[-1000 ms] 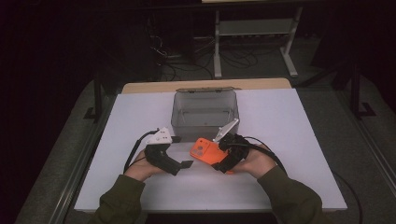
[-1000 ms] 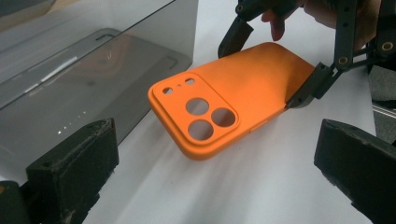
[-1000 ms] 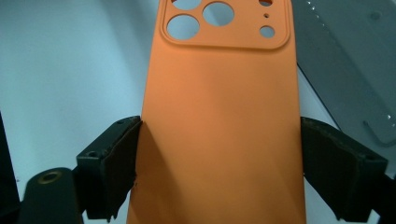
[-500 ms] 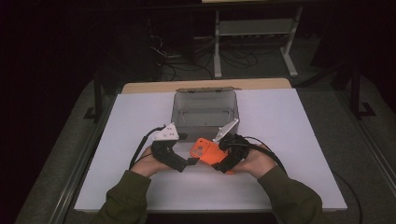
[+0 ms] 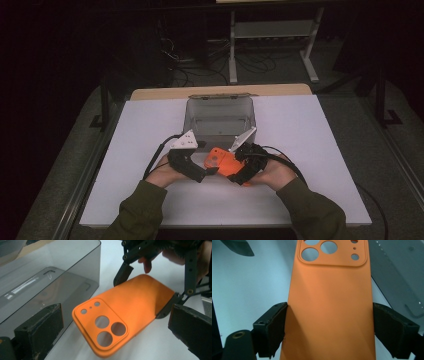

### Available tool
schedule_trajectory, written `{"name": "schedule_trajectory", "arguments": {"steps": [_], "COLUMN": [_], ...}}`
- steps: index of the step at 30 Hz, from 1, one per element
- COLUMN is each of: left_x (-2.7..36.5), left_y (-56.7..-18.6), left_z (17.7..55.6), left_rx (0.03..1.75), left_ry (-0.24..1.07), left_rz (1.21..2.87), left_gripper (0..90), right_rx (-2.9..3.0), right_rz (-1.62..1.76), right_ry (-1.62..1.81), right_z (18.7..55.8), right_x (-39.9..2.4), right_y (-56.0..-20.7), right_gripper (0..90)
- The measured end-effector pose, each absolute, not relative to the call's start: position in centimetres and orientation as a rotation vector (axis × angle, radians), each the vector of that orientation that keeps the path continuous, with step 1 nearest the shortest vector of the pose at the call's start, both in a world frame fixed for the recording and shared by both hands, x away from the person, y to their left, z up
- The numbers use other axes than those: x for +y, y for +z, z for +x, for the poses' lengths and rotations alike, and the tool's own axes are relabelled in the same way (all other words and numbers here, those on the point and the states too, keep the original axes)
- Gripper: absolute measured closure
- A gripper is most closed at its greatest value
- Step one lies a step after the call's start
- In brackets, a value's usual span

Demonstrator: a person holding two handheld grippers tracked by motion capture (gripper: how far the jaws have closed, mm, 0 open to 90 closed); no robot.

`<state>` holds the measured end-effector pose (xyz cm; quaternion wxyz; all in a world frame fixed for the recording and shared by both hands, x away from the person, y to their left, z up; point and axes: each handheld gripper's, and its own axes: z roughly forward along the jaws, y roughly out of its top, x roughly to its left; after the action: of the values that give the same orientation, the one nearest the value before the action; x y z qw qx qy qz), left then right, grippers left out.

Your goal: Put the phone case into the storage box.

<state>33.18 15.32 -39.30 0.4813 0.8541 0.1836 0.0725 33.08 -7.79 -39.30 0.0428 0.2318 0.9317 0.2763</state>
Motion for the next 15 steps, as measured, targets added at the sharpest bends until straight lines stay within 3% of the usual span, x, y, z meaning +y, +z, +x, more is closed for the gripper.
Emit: {"name": "schedule_trajectory", "arguments": {"steps": [15], "left_x": [15.71], "left_y": [-39.25], "left_z": [32.79], "left_rx": [0.388], "left_ry": [0.241], "left_rz": [2.109], "left_gripper": [0.0], "right_rx": [2.849], "right_rz": [0.710], "right_ry": [0.836], "right_z": [33.11], "right_x": [-7.82], "right_y": [-39.36], "right_gripper": [15.5]}}
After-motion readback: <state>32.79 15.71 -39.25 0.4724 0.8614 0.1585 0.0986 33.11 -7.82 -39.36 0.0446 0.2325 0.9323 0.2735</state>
